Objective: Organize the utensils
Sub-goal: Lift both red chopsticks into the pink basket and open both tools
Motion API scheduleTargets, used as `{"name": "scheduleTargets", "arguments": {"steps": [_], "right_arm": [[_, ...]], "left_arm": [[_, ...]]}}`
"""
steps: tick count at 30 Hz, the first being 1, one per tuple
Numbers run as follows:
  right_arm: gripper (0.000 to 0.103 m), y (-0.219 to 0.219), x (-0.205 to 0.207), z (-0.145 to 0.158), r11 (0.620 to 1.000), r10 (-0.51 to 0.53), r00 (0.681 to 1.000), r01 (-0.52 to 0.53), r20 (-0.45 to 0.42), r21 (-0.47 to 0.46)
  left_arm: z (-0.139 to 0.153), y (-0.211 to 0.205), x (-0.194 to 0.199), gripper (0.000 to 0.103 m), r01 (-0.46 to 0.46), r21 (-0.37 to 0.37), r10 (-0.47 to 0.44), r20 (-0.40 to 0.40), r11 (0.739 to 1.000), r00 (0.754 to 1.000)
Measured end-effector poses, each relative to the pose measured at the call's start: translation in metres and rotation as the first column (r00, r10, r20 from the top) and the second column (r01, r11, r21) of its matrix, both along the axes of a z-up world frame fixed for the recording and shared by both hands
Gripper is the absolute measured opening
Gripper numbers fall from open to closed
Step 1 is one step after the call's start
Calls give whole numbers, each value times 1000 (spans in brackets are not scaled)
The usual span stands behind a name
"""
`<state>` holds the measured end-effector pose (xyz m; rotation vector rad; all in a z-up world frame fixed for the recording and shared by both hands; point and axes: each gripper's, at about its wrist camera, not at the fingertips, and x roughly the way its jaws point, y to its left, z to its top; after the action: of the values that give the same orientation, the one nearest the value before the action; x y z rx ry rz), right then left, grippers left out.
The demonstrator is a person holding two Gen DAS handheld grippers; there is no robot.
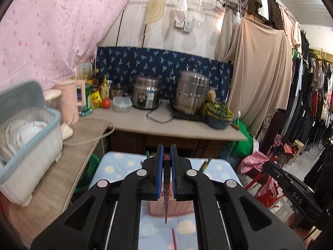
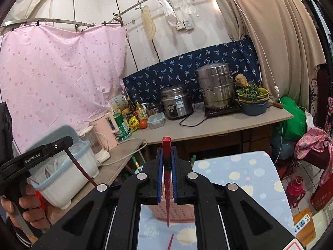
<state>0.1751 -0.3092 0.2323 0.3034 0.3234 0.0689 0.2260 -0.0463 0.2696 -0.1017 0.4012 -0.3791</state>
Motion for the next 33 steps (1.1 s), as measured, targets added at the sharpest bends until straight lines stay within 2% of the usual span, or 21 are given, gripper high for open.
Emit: {"name": "scheduleTargets", "arguments": {"steps": [5,11,21,27,33], "right_arm": [[7,6,33,19,1000,-7,999,7,32,-8],[7,13,68,15,999,-19,1000,20,23,-43],[7,11,110,-30,998,-42,995,37,-96,-51],[7,12,120,-59,998,-42,987,34,-158,-50],[7,15,126,-71,998,-36,981,24,-191,-65]], "left_arm": [[21,-11,30,7,-23,-20,24,52,1000,998],[20,-25,61,7,-47,-19,49,73,999,996],[-22,-43,97,7,-39,22,39,-10,999,999],[-46,-46,108,7,-31,40,34,-60,999,998],[-63,-48,113,7,-28,55,33,-97,998,995]]}}
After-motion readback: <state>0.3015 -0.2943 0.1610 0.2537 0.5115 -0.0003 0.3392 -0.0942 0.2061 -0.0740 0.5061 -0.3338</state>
